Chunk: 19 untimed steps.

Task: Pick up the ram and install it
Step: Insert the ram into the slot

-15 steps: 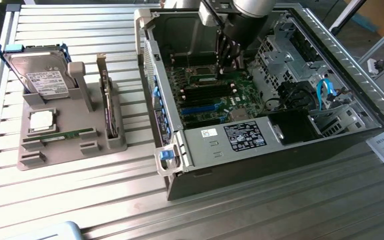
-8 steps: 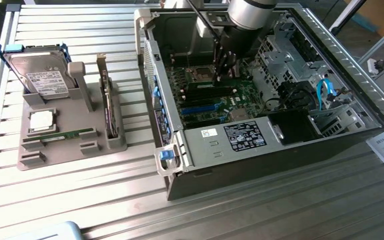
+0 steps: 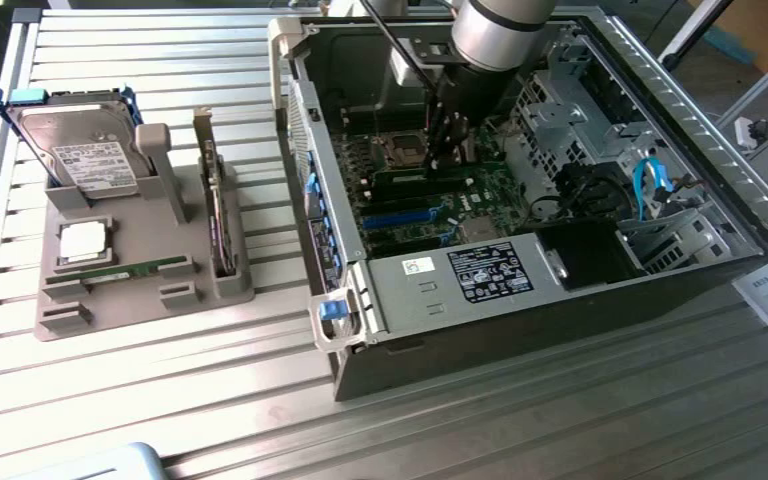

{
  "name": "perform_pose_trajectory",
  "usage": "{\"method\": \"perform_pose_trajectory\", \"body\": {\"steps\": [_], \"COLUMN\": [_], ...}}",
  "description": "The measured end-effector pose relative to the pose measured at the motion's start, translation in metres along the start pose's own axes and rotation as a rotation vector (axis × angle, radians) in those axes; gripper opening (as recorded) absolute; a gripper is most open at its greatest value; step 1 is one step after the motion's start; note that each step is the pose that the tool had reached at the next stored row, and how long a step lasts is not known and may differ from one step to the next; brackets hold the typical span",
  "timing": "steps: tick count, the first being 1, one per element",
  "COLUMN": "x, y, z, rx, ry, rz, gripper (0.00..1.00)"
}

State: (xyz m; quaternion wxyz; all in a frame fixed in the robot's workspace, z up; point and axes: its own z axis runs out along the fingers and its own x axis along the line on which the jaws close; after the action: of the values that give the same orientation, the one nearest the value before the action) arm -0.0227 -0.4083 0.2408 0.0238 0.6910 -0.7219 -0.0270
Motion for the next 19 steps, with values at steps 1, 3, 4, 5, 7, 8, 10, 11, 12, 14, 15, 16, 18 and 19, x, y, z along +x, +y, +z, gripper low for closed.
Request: {"method": "perform_pose_trajectory", "body": {"steps": [1, 3, 4, 5, 7, 8, 10, 11, 12, 14, 15, 16, 18, 19], "x": [0.0, 0.0, 0.0, 0.0, 0.0, 0.0, 0.0, 0.0001, 0.0, 0.0, 0.0002, 0.0005, 0.0017, 0.0018], "y": [0.0, -0.0001, -0.0002, -0.0002, -0.0003, -0.0003, -0.0004, -0.0004, -0.0004, -0.0005, -0.0006, -0.0006, -0.0006, -0.0006], "z": [0.0006, 0.0018, 0.0024, 0.0028, 0.0037, 0.0039, 0.0041, 0.0041, 0.0041, 0.0042, 0.0043, 0.0043, 0.0042, 0.0041], "rx": [0.0, 0.0, 0.0, -0.0001, -0.0003, -0.0004, -0.0004, -0.0005, -0.0004, -0.0004, -0.0002, -0.0003, -0.0003, -0.0003], "ry": [0.0, 0.0001, 0.0, 0.0, 0.0006, 0.001, 0.0025, 0.0029, 0.0028, 0.0028, 0.0028, 0.0032, 0.0059, 0.0067], "rz": [0.0, 0.0, 0.0, 0.0, -0.006, -0.013, -0.032, -0.037, -0.038, -0.038, -0.038, -0.038, -0.037, -0.037], "gripper": [0.13, 0.13, 0.13, 0.13, 0.13, 0.13, 0.13, 0.13, 0.13, 0.13, 0.13, 0.13, 0.13, 0.13]}}
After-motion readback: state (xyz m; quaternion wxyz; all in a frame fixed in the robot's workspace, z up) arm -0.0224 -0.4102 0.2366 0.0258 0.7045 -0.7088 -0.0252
